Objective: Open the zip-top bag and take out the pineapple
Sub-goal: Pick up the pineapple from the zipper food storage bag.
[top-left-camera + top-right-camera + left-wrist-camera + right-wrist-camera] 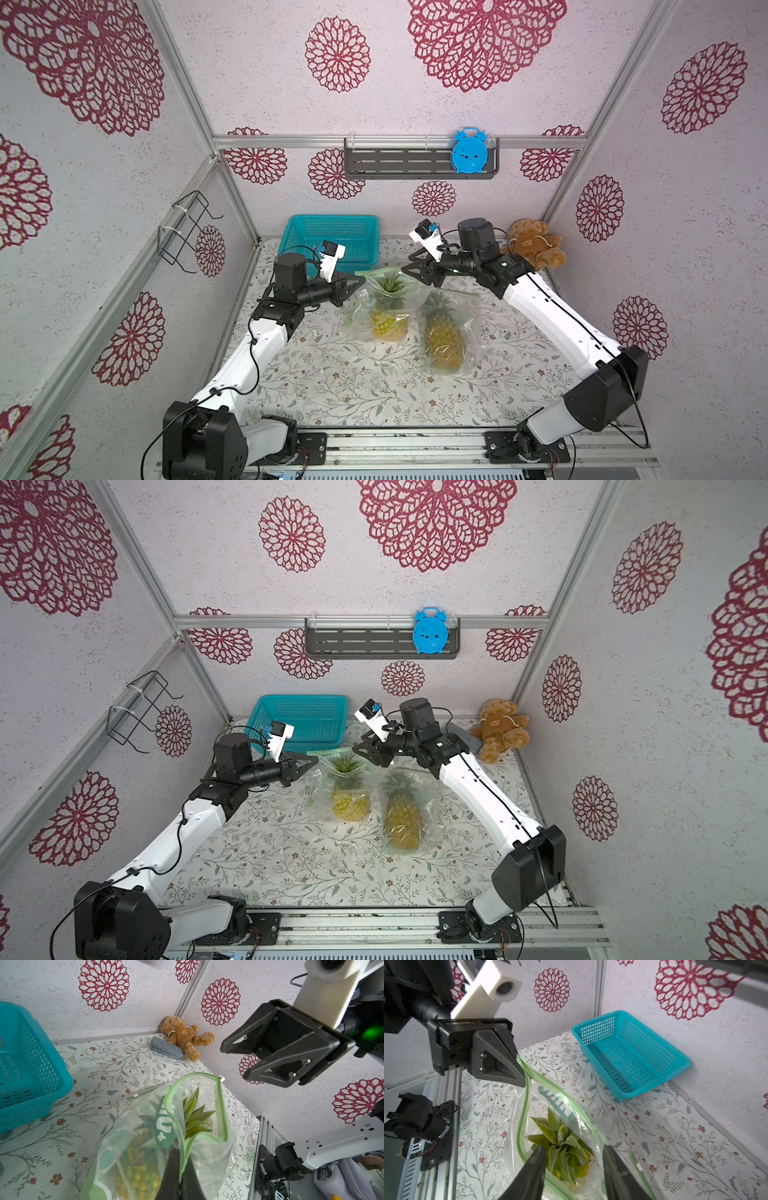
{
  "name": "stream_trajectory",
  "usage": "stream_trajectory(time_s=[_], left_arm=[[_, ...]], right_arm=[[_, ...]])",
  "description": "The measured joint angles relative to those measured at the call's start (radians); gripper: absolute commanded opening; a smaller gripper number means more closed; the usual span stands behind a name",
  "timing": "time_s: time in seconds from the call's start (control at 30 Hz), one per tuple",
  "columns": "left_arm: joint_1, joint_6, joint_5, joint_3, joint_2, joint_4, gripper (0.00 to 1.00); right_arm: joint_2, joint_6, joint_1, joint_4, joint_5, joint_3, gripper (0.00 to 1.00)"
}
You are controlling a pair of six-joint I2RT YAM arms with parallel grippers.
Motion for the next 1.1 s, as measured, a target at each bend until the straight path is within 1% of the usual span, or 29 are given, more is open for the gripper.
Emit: stream_trajectory(time_s=[0.23,0.4,0.53,0.7,0.9,1.1], left_arm=[[0.000,0.001,-0.003,0.000,0.000,-0.008,0.00],[0.000,0.002,-0.003,0.000,0.000,-0.014,0.00],[0.000,0.005,-0.003,0.000,0.000,-0.016,0.00],[0.000,0.005,-0.003,0.000,0.000,-0.023,0.00],[0.000,0.005,-0.003,0.000,0.000,-0.029,0.00],[-0.002,0.005,-0.003,0.000,0.000,-0.031,0.00]], right_arm=[[0.105,-0.010,0.045,-0.077,0.006,0.030,0.55],[0.127,-0.014,0.062,-0.116,0.023,0.031,0.59],[0.146,-0.019,0.075,-0.123,0.042,0.038,0.64],[0.174,-0.026,0.098,-0.124,0.072,0.055,0.68],[0.196,-0.027,0.116,-0.122,0.125,0.072,0.68],[0.220,-0.028,0.125,-0.122,0.181,0.082,0.62]])
